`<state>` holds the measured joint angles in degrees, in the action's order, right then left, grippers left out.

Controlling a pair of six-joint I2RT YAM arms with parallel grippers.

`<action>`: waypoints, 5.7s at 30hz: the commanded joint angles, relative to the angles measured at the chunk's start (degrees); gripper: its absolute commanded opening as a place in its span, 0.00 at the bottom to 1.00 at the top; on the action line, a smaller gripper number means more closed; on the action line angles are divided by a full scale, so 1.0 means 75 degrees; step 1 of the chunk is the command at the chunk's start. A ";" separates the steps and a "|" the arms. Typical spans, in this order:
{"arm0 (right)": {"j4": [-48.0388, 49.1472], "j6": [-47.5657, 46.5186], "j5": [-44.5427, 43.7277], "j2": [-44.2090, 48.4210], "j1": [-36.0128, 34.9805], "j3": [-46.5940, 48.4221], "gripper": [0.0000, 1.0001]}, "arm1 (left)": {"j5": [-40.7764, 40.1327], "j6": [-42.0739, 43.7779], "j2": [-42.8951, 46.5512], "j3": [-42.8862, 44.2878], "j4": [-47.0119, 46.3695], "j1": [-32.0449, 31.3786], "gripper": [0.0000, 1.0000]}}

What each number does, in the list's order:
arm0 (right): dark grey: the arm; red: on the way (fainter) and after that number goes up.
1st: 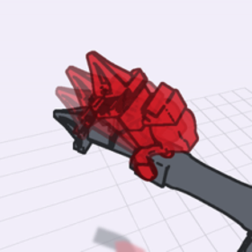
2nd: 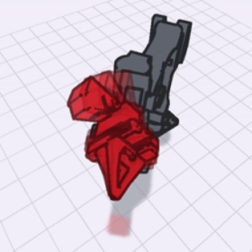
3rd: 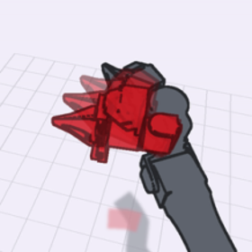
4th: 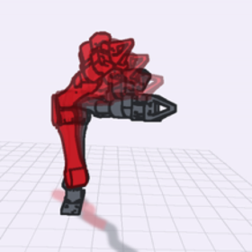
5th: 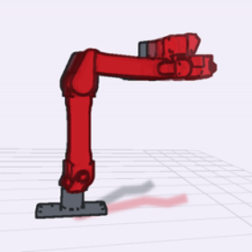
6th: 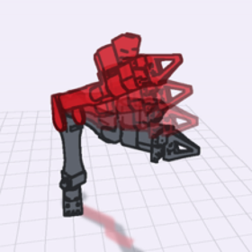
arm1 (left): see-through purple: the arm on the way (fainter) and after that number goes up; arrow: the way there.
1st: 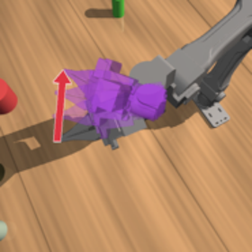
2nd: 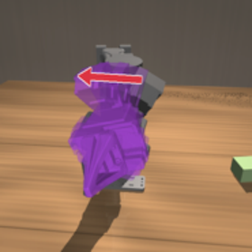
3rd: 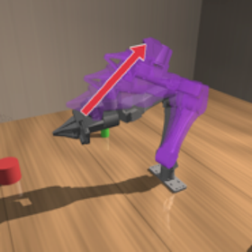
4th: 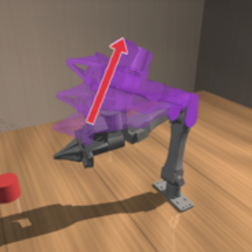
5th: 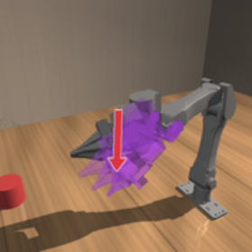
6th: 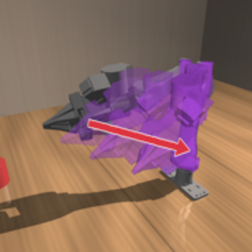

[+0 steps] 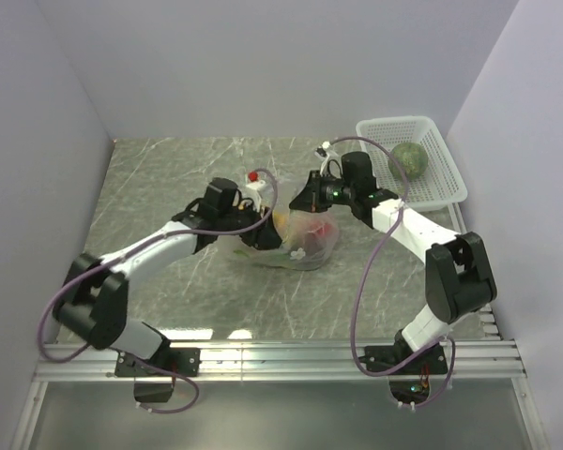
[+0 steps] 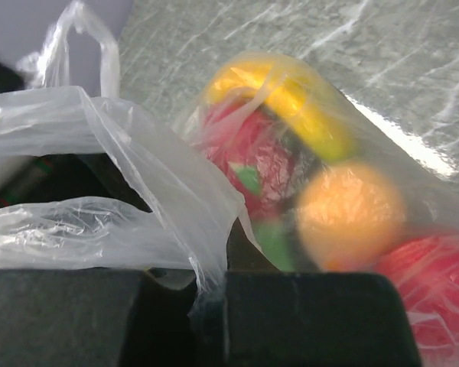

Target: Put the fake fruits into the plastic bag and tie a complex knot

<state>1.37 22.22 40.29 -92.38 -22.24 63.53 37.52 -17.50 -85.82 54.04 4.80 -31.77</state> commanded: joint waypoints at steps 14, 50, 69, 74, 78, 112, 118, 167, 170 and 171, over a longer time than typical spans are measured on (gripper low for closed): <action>-0.0369 -0.1063 0.0112 0.0493 -0.0011 -0.0010 0.00 | 0.0271 0.2249 0.5055 0.0272 0.4339 0.2663 0.85; -0.1776 -0.2318 0.1202 0.0095 -0.0082 0.0741 0.00 | 0.3728 0.0366 0.1085 -0.1276 -0.2757 0.3733 0.96; -0.3988 -0.1474 0.0287 -0.1088 -0.0409 0.2602 0.00 | 0.4678 0.3994 0.2431 -0.0046 0.0870 0.2515 0.15; -0.3828 -0.1533 0.0567 -0.0996 -0.0702 0.2686 0.00 | 0.4420 0.4222 0.1882 0.0364 0.0863 0.1858 0.04; -0.3791 -0.1824 0.1153 -0.0913 -0.0796 0.2545 0.00 | 0.4198 0.3412 0.1284 0.0552 -0.0110 0.1740 0.03; -0.3077 -0.2295 0.2408 -0.0315 -0.0796 0.1865 0.48 | 0.2755 0.3364 -0.0417 0.1993 0.1083 0.0943 0.01; -0.3113 -0.2505 0.2596 -0.0398 -0.0598 0.1878 0.00 | 0.2556 0.4289 -0.0159 0.2192 0.2253 0.0978 0.09; -0.2714 -0.2704 0.3381 -0.0726 -0.0492 0.1772 0.00 | 0.2766 0.3809 0.0414 0.3295 0.2207 0.0766 0.40; -0.2865 -0.2845 0.3428 -0.0632 -0.0445 0.1713 0.00 | 0.2838 0.3704 0.0907 0.3084 0.2360 0.1328 0.52; -0.2947 -0.2892 0.3428 -0.0632 -0.0445 0.1737 0.00 | 0.2791 0.3785 0.1082 0.3060 0.2488 0.1469 0.57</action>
<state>-21.69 1.19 63.77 -97.89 -25.91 76.47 57.28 9.98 -83.46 76.82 21.61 -24.36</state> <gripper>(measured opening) 0.009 0.540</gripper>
